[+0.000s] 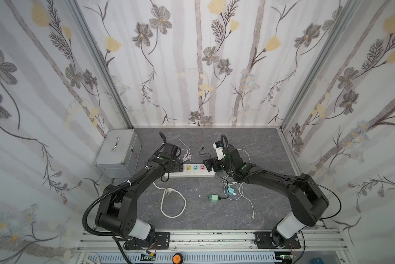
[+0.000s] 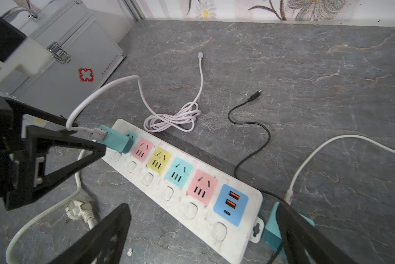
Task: Insert plugs into power strip
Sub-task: Insert the plug into the socket, then pick up the plug from the center of the table.
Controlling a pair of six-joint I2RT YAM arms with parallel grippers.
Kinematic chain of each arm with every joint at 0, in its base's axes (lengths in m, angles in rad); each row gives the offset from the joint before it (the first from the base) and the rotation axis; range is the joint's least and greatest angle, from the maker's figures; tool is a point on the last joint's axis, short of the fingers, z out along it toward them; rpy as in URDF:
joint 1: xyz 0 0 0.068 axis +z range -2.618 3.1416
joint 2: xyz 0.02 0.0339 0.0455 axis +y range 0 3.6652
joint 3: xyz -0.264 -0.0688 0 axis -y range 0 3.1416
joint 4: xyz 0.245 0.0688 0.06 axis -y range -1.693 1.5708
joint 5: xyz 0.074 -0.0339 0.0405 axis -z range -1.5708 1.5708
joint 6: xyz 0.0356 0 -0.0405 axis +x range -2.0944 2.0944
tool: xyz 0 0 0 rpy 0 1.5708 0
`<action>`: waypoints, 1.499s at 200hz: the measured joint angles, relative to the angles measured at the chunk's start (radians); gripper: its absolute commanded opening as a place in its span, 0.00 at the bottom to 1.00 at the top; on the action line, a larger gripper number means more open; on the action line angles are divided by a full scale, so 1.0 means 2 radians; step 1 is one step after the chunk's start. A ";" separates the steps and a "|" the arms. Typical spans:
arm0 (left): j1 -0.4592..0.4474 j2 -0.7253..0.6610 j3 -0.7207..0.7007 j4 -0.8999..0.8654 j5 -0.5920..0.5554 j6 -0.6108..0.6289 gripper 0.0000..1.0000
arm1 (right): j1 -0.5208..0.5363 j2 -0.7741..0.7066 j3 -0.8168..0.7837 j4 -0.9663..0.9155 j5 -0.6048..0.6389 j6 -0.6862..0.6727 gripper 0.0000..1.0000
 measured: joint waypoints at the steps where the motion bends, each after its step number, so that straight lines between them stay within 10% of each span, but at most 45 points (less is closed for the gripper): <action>1: 0.000 -0.001 0.000 -0.001 0.000 0.000 1.00 | -0.001 -0.001 0.000 -0.002 0.000 0.000 0.99; 87: -0.012 -0.204 -0.081 0.080 0.041 -0.074 1.00 | -0.016 -0.147 -0.086 -0.153 0.042 0.031 0.95; 228: -0.279 0.032 -0.005 0.030 0.139 0.207 0.98 | -0.022 -0.327 -0.225 -0.253 0.164 0.145 0.98; 300: -0.327 0.181 0.093 -0.040 0.125 0.319 0.76 | -0.023 -0.324 -0.241 -0.243 0.172 0.157 0.98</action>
